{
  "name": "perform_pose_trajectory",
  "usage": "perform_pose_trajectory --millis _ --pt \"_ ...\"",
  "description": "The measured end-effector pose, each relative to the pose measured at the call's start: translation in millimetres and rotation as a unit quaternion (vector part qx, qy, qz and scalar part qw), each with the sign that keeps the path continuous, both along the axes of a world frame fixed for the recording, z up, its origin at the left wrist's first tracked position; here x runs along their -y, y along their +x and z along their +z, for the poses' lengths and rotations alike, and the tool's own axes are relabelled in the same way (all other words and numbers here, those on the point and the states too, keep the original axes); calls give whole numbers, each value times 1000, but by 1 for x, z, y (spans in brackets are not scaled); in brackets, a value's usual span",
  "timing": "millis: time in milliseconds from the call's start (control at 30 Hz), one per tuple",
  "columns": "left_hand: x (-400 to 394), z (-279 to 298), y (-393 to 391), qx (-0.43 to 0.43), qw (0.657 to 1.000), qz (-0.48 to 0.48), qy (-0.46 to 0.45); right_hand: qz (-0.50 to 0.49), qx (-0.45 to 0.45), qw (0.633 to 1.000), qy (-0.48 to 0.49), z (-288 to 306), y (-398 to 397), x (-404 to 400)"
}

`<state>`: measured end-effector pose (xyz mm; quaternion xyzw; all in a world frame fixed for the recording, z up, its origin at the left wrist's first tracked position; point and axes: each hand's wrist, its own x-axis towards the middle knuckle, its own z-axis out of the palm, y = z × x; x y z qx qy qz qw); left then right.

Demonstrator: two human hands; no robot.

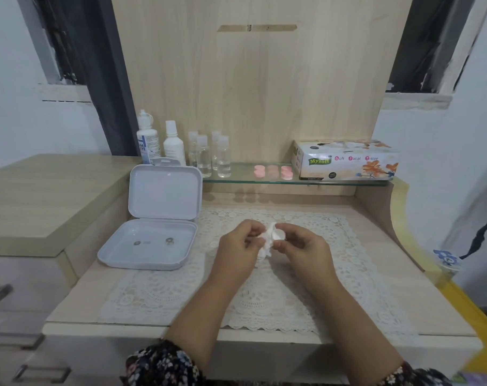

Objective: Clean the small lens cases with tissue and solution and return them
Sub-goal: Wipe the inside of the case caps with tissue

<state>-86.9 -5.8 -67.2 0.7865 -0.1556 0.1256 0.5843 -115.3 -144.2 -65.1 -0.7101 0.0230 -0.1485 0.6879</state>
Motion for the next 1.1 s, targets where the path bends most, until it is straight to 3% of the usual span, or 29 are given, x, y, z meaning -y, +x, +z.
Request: perform_pose_trajectory --millis 133,233,300,400,567,667,733,867,1100 --pt "2 -4 -2 97 986 16 137 4 -6 1000 -20 -1 -1 -1" --pt "4 -4 -2 126 975 50 177 4 0 1000 -27 0 -2 1" --pt "6 -2 -4 102 981 66 153 -3 8 1000 -30 1 -3 0" --pt "5 3 -5 10 996 79 44 -15 36 998 -49 1 -5 -2" --pt "1 10 -1 -115 982 98 -115 -32 126 974 -185 -3 -5 -4" --pt "-1 9 1 -79 981 130 -117 6 91 976 -197 -3 -6 -9" --pt "-1 8 0 -35 986 132 -92 29 55 986 -155 -2 -6 -10" --pt "3 5 -3 2 990 109 -84 68 -22 995 74 -1 -1 -6" --pt "3 8 0 -30 990 87 -106 142 -48 976 155 7 -4 -9"
